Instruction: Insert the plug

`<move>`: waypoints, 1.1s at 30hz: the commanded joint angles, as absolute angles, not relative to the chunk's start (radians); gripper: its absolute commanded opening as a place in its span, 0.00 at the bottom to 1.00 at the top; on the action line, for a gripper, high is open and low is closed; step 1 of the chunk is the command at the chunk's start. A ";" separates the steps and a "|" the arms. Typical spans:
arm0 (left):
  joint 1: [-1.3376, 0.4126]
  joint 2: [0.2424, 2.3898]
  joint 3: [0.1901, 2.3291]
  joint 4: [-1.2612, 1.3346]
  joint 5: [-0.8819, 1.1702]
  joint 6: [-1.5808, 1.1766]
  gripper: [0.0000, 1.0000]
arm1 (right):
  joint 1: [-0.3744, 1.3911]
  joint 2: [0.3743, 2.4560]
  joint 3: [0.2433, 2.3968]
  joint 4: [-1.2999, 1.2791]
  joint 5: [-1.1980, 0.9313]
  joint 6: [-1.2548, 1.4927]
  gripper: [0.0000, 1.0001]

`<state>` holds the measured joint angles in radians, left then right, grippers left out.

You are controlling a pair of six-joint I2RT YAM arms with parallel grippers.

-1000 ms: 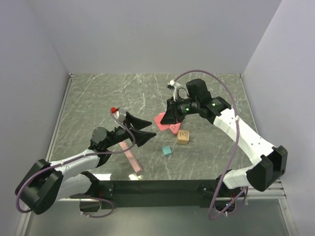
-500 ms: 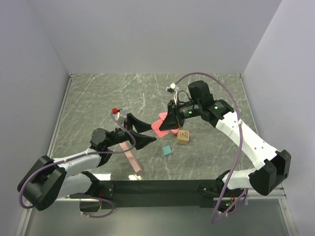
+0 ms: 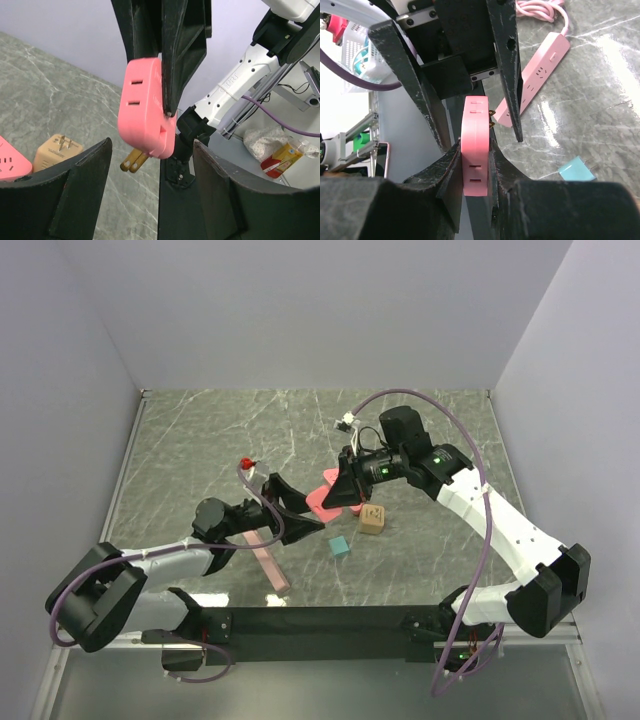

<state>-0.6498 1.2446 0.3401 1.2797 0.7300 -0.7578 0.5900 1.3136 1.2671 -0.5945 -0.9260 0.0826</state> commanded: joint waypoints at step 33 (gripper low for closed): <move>-0.655 1.305 0.440 1.233 0.627 -0.764 0.70 | 0.627 1.307 1.232 -0.526 -0.709 0.101 0.00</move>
<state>-0.6476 1.3048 0.3836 1.2339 0.6785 -0.7906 0.6071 1.3148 1.2461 -0.6037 -0.7982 0.0498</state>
